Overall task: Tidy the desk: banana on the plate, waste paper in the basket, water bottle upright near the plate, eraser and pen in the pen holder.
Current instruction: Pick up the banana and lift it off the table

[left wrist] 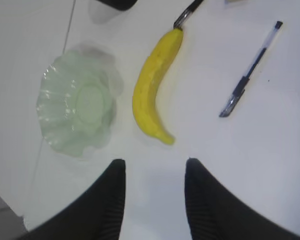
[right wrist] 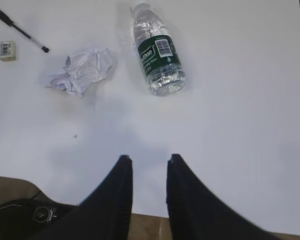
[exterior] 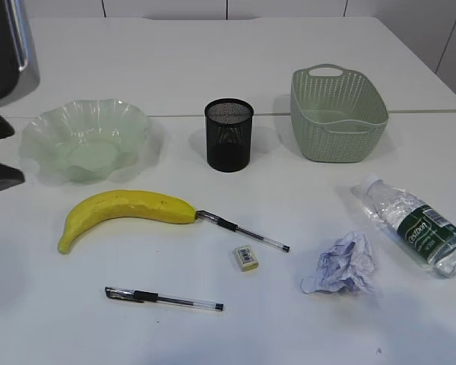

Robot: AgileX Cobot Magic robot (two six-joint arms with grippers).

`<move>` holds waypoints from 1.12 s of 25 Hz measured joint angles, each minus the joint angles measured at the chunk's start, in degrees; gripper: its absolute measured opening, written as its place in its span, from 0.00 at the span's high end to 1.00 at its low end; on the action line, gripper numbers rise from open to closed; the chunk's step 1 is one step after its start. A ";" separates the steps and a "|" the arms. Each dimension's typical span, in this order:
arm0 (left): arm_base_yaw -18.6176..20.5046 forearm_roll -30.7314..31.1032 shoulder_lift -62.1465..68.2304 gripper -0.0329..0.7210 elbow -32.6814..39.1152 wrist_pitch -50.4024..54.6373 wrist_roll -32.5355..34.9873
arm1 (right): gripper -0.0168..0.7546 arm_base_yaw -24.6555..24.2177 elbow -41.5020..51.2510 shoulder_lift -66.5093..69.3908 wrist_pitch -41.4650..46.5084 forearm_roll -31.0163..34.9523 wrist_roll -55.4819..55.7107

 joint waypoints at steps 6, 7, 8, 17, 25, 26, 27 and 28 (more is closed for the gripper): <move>3.78 -3.75 0.00 0.34 0.00 4.62 -5.07 | 0.75 0.00 0.00 0.00 0.11 1.42 0.00; 3.91 -3.38 0.00 0.27 0.00 4.75 -6.97 | 0.75 0.00 0.00 0.00 0.11 1.79 0.00; 3.89 -2.06 0.00 0.18 0.00 4.84 -9.58 | 0.75 0.00 0.00 0.00 0.11 2.08 0.00; 4.13 5.37 2.45 0.10 0.00 4.89 -15.73 | 0.75 0.00 0.00 0.00 0.11 2.70 0.00; 4.13 4.91 2.45 0.26 0.00 4.67 -15.83 | 0.75 0.00 0.00 0.00 0.11 2.70 0.00; 4.13 4.80 2.45 0.28 0.00 4.67 -15.83 | 0.75 0.00 0.00 0.00 0.11 2.70 0.00; 4.13 4.81 2.45 0.29 0.00 4.67 -15.83 | 0.75 0.00 0.00 0.00 0.11 2.70 0.00; 4.13 4.70 2.45 0.30 0.00 4.67 -15.83 | 0.75 0.00 0.00 0.00 0.11 2.70 0.00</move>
